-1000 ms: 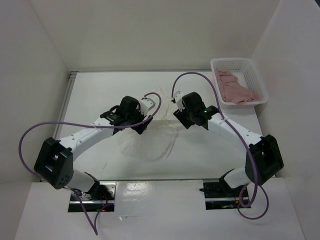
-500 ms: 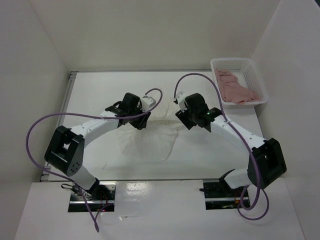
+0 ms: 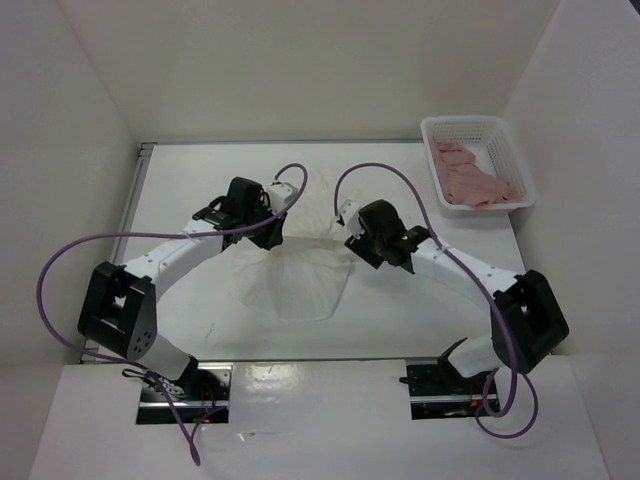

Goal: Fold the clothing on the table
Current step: Flatten the skirt out

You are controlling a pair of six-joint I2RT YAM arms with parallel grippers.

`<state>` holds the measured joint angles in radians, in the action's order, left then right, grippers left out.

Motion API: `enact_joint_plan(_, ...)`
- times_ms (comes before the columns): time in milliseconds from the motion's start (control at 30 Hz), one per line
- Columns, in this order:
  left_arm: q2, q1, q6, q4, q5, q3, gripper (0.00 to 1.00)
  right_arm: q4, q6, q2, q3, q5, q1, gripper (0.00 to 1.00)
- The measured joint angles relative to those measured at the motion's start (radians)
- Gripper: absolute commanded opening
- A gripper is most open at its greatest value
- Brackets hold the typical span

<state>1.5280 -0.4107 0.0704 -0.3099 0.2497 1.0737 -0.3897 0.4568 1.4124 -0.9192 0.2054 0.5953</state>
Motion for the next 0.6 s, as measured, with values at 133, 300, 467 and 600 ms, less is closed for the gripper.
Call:
enact_joint_plan(133, -0.023, 0.016, 0.000, -0.008, 0.016, 0.000, 0.23, 0.059, 0.020, 0.045, 0.001, 0.033, 0.040, 0.63)
enact_joint_plan(300, -0.033, 0.037, 0.000, -0.013, 0.033, 0.000, 0.23, 0.106, 0.039, 0.117, 0.002, 0.080, 0.109, 0.63)
enact_joint_plan(467, -0.033, 0.055, 0.000, -0.025, 0.052, 0.000, 0.23, 0.146, 0.055, 0.175, 0.002, 0.122, 0.160, 0.63)
enact_joint_plan(600, -0.033, 0.058, 0.001, -0.028, 0.063, 0.000, 0.23, 0.180, 0.070, 0.200, 0.010, 0.157, 0.164, 0.61)
